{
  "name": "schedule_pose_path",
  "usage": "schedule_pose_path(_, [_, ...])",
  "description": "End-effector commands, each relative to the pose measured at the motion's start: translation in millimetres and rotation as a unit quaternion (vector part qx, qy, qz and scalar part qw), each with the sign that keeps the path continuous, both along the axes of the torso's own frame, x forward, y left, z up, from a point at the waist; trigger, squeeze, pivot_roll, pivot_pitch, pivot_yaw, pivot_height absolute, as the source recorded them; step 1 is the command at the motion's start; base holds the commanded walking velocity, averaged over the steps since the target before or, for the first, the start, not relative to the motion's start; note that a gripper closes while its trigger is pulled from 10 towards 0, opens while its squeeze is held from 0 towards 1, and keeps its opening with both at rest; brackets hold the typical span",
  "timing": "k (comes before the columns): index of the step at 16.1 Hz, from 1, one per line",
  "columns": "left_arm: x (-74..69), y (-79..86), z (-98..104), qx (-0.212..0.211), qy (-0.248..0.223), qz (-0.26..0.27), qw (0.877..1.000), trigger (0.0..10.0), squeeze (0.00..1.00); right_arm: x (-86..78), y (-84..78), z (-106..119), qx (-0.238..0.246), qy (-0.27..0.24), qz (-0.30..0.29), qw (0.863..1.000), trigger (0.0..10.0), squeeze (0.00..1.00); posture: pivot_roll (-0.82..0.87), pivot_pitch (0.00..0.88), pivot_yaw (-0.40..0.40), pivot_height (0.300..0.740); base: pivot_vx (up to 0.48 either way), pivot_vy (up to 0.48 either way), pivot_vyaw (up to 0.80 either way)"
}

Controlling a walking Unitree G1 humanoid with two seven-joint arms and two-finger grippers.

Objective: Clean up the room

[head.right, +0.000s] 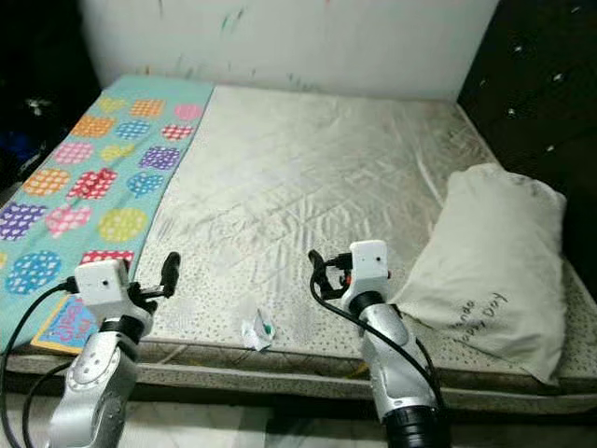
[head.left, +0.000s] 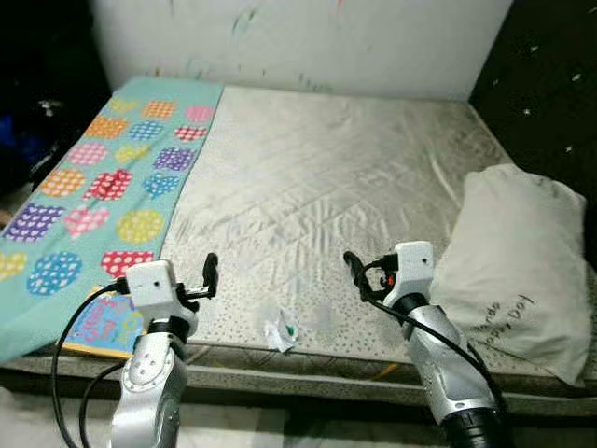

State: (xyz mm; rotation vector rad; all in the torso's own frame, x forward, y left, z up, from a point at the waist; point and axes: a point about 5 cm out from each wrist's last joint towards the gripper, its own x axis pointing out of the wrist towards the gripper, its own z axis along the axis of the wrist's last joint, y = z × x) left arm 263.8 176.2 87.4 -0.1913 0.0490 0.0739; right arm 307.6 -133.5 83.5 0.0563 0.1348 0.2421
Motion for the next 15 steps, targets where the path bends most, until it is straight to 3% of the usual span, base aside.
schedule_pose_path(1, [0.5,0.1,-2.1,-0.007,0.009,0.003,1.000,10.0,0.00,-0.1,-3.3,-1.6,0.000,0.007,-0.004,1.000,10.0,0.00,-0.05,0.000,-0.055,0.740,0.000,0.000,-0.80])
schedule_pose_path(11, [2.6,-3.0,-1.5,-0.006,0.011,-0.009,1.000,10.0,0.00,-0.4,-3.9,-1.1,-0.001,0.005,-0.004,1.000,10.0,0.00,-0.06,0.000,-0.050,0.740,0.000,0.480,-0.04])
schedule_pose_path(15, [1.8,-3.1,2.0,-0.004,-0.007,-0.019,1.000,10.0,0.00,-0.8,-3.2,-2.0,-0.001,0.007,0.000,1.000,10.0,0.00,-0.06,0.000,-0.048,0.740,0.000,0.137,0.00])
